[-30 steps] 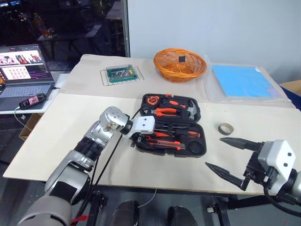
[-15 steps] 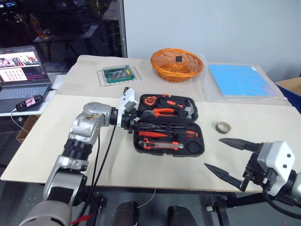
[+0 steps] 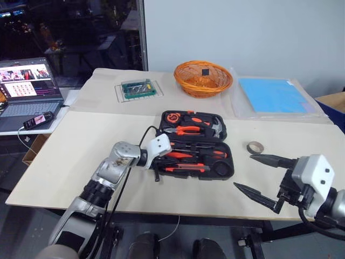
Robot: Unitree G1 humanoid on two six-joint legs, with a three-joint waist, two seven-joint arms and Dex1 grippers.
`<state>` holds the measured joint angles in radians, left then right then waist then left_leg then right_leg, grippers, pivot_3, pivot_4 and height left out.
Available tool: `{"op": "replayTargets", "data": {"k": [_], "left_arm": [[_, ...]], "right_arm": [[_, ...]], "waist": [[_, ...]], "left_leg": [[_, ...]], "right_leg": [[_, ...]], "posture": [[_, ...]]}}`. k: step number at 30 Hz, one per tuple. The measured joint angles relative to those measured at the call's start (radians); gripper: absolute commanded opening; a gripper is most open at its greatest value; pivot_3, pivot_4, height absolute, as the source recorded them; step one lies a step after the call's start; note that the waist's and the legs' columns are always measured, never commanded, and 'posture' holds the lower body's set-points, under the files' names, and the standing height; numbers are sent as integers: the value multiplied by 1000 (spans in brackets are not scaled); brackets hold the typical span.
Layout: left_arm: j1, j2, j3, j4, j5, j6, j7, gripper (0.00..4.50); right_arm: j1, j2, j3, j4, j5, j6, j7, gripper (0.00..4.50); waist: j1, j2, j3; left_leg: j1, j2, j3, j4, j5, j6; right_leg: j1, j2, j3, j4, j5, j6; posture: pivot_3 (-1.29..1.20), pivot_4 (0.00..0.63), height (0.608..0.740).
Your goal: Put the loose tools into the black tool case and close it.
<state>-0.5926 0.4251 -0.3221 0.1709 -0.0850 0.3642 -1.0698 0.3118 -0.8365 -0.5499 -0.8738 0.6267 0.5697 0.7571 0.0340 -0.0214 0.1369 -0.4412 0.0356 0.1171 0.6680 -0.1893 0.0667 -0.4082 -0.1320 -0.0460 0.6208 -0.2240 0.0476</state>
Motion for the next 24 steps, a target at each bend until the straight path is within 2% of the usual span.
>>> {"op": "replayTargets", "data": {"k": [3,6,9,11,13,15,16,19,21,24], "left_arm": [[42,-65,50,-14,-85,-11,-1,33],[50,-58,94,-86,-169,37,-26,662],[42,-36,140,-210,-260,127,-36,1805],[38,-33,150,-282,-302,187,-22,2458],[34,-36,155,-332,-330,247,12,3324],[27,-44,169,-361,-358,298,48,3972],[29,-42,182,-379,-378,326,67,4405],[23,-50,185,-425,-411,367,100,4405],[36,-45,186,-439,-424,373,112,4405],[51,-34,185,-443,-425,373,128,4429]], "right_arm": [[-38,16,24,1,-31,56,-111,4500],[-113,19,73,13,-23,167,-204,4500],[-249,-6,122,82,16,303,-266,4500],[-340,-73,181,153,16,380,-275,4500],[-441,-142,284,235,-20,425,-272,4500],[-545,-193,418,333,-95,434,-268,4500],[-630,-216,535,402,-173,431,-268,4500],[-791,-209,714,610,-313,420,-252,4500],[-924,-160,835,804,-389,364,-176,4500],[-1017,-110,921,1014,-459,301,-90,3791]], "waist": [[1,1,1],[-2,0,2],[-14,0,2],[-18,0,2],[-19,0,2],[-23,0,2],[-23,0,2],[-27,0,3],[-33,0,3],[-32,0,4]], "left_leg": [[-3,0,0,-1,0,0],[-9,0,1,-1,0,0],[-15,-2,2,0,2,3],[-16,-3,2,0,5,9],[-16,-3,2,0,5,9],[-16,-3,2,0,5,9],[-16,-3,2,0,5,9],[-17,-3,3,0,5,9],[-17,-3,4,0,5,9],[-18,-4,4,0,6,10]], "right_leg": [[-3,-2,0,-3,1,-1],[-8,-1,0,-3,5,-8],[-11,0,1,-3,6,-8],[-11,0,0,-3,6,-7],[-11,1,0,-3,6,-6],[-12,1,0,-3,6,-6],[-12,1,0,-2,6,-6],[-13,1,1,-3,6,-6],[-13,3,2,-3,6,-6],[-13,4,3,-1,8,2]], "posture": [[0,150,740],[0,150,740],[0,150,740],[0,150,740],[0,150,740],[0,150,740],[0,150,740],[0,150,740],[0,150,740],[0,150,740]]}}
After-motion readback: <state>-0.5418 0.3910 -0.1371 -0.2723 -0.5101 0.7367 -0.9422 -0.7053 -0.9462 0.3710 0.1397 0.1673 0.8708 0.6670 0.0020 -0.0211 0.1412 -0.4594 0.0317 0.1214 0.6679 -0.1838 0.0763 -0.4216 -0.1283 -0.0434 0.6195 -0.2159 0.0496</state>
